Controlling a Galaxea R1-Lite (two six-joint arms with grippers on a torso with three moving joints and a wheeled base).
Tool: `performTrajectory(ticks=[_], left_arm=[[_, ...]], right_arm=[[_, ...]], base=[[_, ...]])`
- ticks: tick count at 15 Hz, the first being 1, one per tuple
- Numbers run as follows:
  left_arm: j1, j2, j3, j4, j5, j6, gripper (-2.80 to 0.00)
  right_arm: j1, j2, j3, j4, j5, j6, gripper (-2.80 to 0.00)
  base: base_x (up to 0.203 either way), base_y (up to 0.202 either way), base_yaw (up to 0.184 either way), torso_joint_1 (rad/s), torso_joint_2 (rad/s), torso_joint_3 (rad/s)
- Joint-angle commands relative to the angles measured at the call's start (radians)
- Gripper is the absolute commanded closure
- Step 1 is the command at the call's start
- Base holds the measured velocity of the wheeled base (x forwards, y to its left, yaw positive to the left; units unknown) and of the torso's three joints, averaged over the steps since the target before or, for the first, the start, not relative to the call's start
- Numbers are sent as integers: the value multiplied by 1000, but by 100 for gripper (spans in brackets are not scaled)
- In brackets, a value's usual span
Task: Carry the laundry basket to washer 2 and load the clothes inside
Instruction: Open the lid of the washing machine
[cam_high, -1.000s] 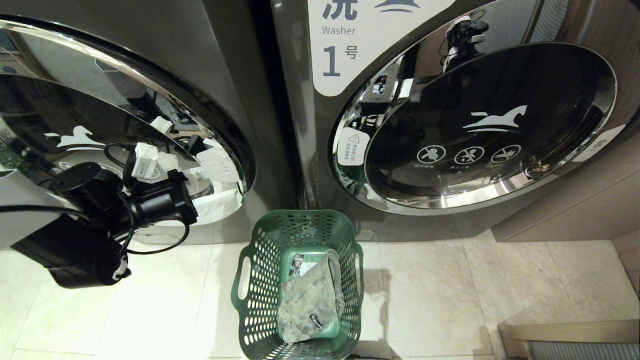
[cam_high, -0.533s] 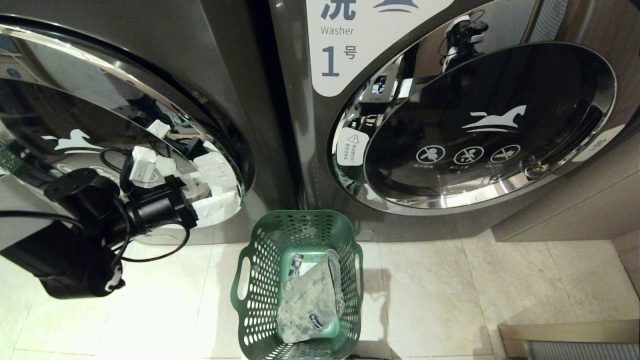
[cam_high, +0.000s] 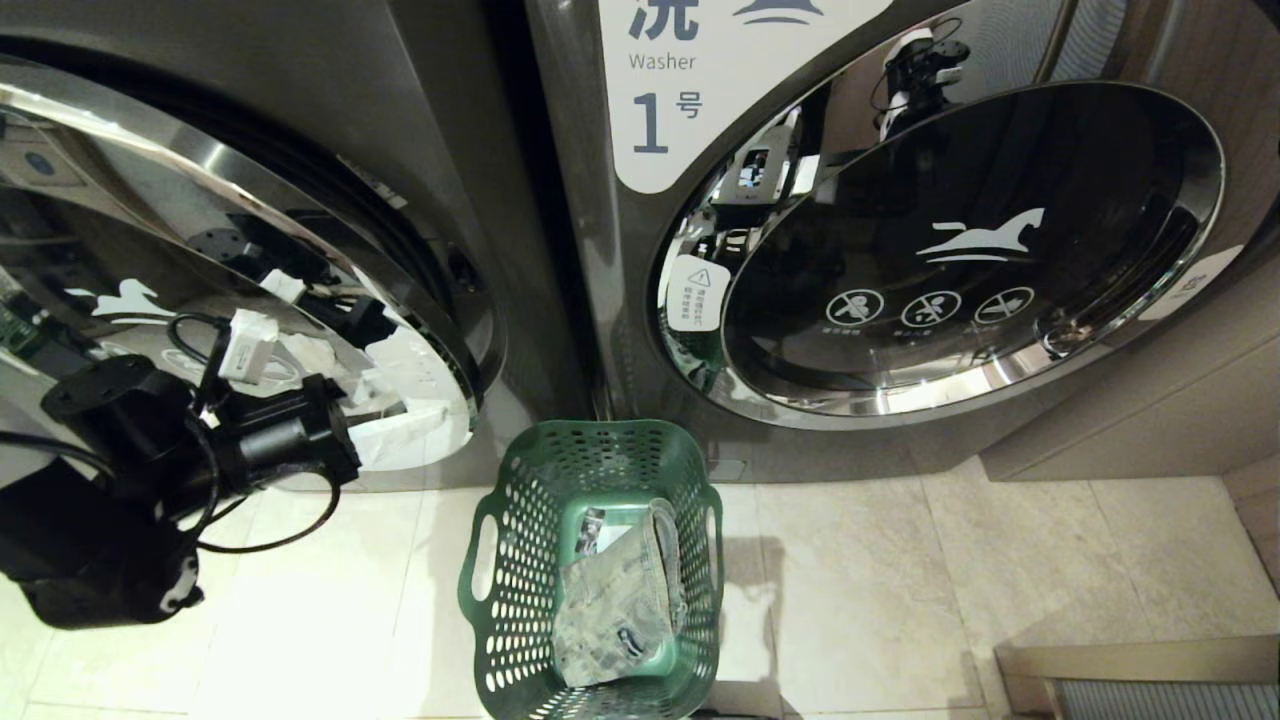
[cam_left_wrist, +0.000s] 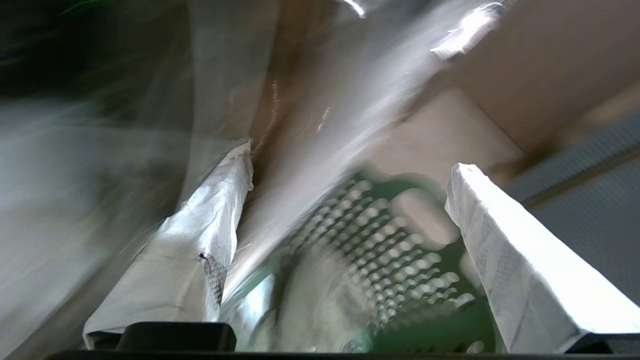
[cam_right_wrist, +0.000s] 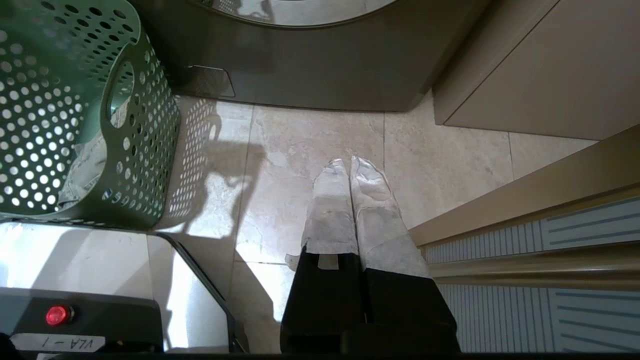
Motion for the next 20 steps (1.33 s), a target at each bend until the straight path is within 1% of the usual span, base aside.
performTrajectory(ticks=[1, 2, 3, 4, 5, 7, 8, 9, 11, 13, 14, 15, 16, 17, 19, 20], left_arm=[[70, -20, 23, -15, -2, 0, -280], [99, -20, 24, -15, -29, -10, -280], [103, -14, 25, -15, -18, 3, -280], [103, -16, 37, -15, 14, 28, -280], [106, -26, 46, -15, 36, 35, -280], [156, -79, 53, -15, 37, 30, -280], [184, -120, 68, -15, 35, 16, -280], [211, -179, 92, -15, 34, -11, -280], [256, -366, 150, -15, 38, -92, -280], [325, -619, 199, 6, 42, -173, -280], [369, -756, 211, 38, 45, -218, -280], [418, -900, 212, 73, 53, -276, -280], [464, -1027, 197, 97, 74, -335, -280], [509, -1125, 154, 106, 106, -390, -280], [568, -1226, 3, 104, 157, -469, -280], [595, -1237, -39, 105, 178, -495, -280]], right_arm=[[0, -1, 0, 0, 1, -1, 0], [0, -1, 0, 1, 1, -1, 0], [0, -1, 0, 0, 1, -1, 0], [0, -1, 0, 1, 1, -1, 0], [0, -1, 0, 0, 1, -1, 0], [0, -1, 0, -1, 1, -1, 0], [0, -1, 0, 1, 1, -1, 0], [0, -1, 0, 0, 1, -1, 0], [0, -1, 0, 0, 1, -1, 0], [0, -1, 0, 1, 1, -1, 0], [0, -1, 0, 1, 1, -1, 0], [0, -1, 0, 1, 1, -1, 0], [0, -1, 0, 1, 1, -1, 0], [0, -1, 0, -1, 1, -1, 0], [0, -1, 0, 1, 1, -1, 0], [0, -1, 0, 0, 1, -1, 0]], base=[[0, 0, 0, 0, 0, 0], [0, 0, 0, 0, 0, 0], [0, 0, 0, 0, 0, 0], [0, 0, 0, 0, 0, 0], [0, 0, 0, 0, 0, 0], [0, 0, 0, 0, 0, 0], [0, 0, 0, 0, 0, 0], [0, 0, 0, 0, 0, 0], [0, 0, 0, 0, 0, 0], [0, 0, 0, 0, 0, 0], [0, 0, 0, 0, 0, 0], [0, 0, 0, 0, 0, 0], [0, 0, 0, 0, 0, 0], [0, 0, 0, 0, 0, 0], [0, 0, 0, 0, 0, 0], [0, 0, 0, 0, 0, 0]])
